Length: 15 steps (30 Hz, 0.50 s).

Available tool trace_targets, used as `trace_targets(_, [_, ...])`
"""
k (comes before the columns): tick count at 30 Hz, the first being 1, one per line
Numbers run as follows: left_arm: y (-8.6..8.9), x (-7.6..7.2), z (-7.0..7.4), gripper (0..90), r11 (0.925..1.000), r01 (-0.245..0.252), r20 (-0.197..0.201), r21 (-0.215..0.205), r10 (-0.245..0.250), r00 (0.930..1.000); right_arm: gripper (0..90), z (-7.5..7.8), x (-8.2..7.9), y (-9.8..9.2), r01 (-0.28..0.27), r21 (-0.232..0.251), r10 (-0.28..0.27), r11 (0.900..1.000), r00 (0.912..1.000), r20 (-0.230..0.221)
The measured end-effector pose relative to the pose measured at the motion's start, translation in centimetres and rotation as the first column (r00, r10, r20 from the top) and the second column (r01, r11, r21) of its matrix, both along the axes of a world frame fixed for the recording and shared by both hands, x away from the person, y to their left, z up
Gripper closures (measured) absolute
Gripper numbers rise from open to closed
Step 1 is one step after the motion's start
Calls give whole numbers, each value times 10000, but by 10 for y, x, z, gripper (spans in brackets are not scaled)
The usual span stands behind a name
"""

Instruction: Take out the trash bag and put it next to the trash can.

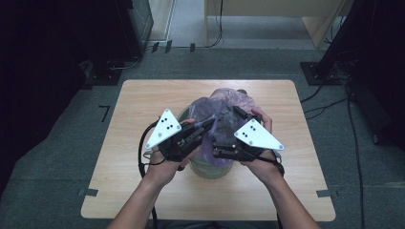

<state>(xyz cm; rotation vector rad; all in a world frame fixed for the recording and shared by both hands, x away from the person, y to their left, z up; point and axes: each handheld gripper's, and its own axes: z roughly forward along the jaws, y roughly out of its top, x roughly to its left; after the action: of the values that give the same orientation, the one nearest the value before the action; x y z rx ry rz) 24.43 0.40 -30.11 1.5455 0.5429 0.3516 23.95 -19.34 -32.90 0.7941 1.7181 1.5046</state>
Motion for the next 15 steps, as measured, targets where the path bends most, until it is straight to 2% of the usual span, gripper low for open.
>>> trace_targets(6, [-2,-6,-2,891,9985,546,216,110,-548,9983,59,1,2,6,589,-368,-578,9976,9979,300])
trace_targets(12, [5,-5,-6,890,9983,555,-20,-189,-556,9985,217,-1,6,5,1494,-445,-1484,9878,9886,255])
trace_targets(15, [6,-5,-8,888,9978,656,-39,-108,-656,9978,310,-2,7,3,1571,-335,-1561,9870,9873,306])
